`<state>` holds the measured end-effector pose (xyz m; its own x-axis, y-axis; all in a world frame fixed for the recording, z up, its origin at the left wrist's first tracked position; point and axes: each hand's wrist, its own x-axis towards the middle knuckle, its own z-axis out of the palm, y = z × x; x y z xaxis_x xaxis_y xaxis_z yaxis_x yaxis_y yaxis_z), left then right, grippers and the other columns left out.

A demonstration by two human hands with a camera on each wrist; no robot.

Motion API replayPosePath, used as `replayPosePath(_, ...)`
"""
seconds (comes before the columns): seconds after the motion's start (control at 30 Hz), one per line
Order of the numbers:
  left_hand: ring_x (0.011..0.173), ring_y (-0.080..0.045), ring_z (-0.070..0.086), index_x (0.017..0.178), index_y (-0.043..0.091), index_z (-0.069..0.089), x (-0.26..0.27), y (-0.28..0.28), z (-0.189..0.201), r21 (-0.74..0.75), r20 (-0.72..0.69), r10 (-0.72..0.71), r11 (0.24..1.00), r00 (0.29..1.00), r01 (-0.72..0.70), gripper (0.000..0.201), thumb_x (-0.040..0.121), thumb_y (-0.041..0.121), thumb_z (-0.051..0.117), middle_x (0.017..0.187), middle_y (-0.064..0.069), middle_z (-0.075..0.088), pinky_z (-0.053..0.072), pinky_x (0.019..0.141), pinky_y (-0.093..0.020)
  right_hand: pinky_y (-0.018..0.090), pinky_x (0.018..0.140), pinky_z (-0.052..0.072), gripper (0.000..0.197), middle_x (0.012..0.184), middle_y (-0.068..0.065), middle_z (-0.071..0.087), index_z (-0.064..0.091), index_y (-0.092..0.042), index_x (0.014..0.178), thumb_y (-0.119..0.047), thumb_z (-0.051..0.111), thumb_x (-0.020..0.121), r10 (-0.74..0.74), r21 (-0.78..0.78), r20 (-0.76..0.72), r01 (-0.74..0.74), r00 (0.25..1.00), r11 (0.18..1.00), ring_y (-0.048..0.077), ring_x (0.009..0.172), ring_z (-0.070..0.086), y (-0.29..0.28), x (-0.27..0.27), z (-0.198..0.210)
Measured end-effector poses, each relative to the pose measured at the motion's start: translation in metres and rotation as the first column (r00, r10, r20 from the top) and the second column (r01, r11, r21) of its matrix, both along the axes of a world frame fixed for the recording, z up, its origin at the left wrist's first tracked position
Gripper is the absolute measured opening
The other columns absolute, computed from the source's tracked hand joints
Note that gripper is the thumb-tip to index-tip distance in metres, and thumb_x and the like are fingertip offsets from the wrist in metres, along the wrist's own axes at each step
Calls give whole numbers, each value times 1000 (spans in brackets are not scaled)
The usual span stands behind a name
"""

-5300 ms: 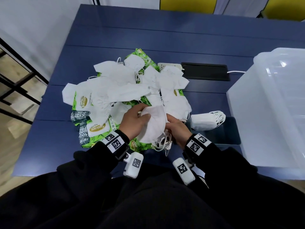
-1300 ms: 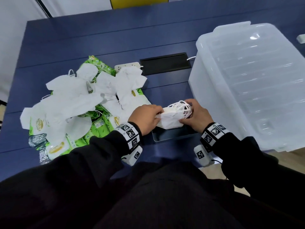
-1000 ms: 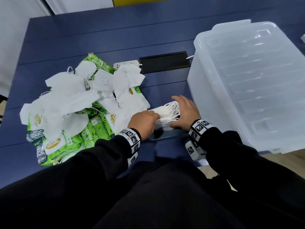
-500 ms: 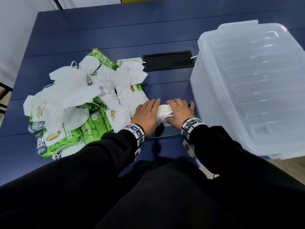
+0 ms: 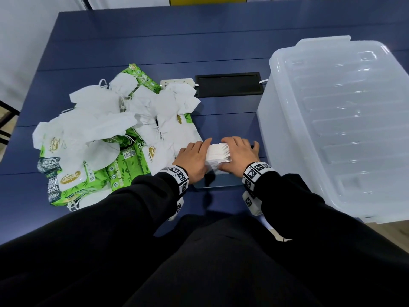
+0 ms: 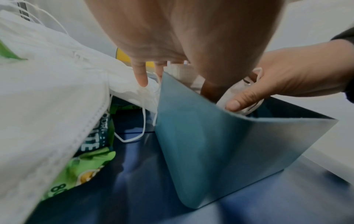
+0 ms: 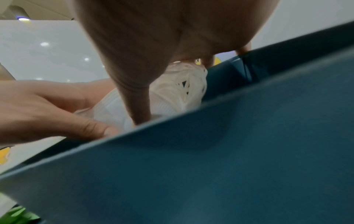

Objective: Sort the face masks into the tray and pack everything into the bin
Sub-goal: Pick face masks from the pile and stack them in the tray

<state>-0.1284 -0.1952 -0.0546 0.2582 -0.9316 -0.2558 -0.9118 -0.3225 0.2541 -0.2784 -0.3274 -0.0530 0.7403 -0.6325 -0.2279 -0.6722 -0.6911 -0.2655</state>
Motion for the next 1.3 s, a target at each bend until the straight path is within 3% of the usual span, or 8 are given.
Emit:
replayPosePath(0.27,135,-30,41,162,15,15,4,4,9,-66,-69,-8,998,998,4,89,94,48,63,154,-8,38,39,108,-47,71,116,5,99,163,-8,26,35,-37,148,-80,69,67,25,65,68,-30,997,997,21,152,15,8,6,11)
replayPosePath(0.53,140,-29,38,160,19,25,16,25,18,-205,-249,123,963,961,-176,87,91,47,69,157,-8,39,34,114,-41,64,119,6,75,161,-12,32,44,-39,141,-73,66,78,-32,140,200,4,979,990,15,152,18,14,17,25)
replayPosePath(0.7,131,-21,47,149,23,45,33,60,14,-307,-470,311,820,826,-484,69,88,42,70,142,-6,52,35,110,-33,60,119,13,56,151,-14,43,50,-38,132,-68,61,86,-98,193,320,36,942,981,11,145,31,21,34,35)
replayPosePath(0.83,114,-15,59,133,23,61,55,95,20,-281,-583,454,666,674,-691,43,93,23,72,126,0,63,49,100,-40,57,117,24,46,141,-15,52,52,-35,130,-56,64,90,-88,223,371,3,924,975,15,137,42,28,52,44)
replayPosePath(1.0,100,-15,68,111,20,73,93,152,28,-203,-660,575,484,484,-851,21,93,12,69,105,2,74,53,94,-33,51,112,35,39,136,-10,58,58,-31,127,-41,67,91,-76,271,420,-45,904,961,18,130,49,46,78,53)
replayPosePath(1.1,88,-14,69,100,20,76,117,193,29,-166,-641,658,382,394,-909,14,91,10,71,94,1,75,52,85,-28,44,110,38,32,129,-13,59,61,-30,122,-33,69,91,-71,315,459,-87,886,945,16,126,52,66,97,59)
replayPosePath(1.2,77,-19,70,87,23,74,139,234,21,-89,-649,708,293,279,-952,15,89,9,70,86,-4,76,54,79,-33,31,100,41,26,124,-15,63,64,-30,116,-28,69,91,-57,370,491,-148,869,917,10,119,55,86,118,62)
replayPosePath(1.3,76,-22,72,81,24,75,153,270,12,-41,-571,785,265,240,-963,13,87,12,72,83,-1,77,58,83,-39,23,93,38,23,119,-13,67,67,-27,114,-25,70,91,-26,409,475,-194,879,891,8,116,57,106,139,62)
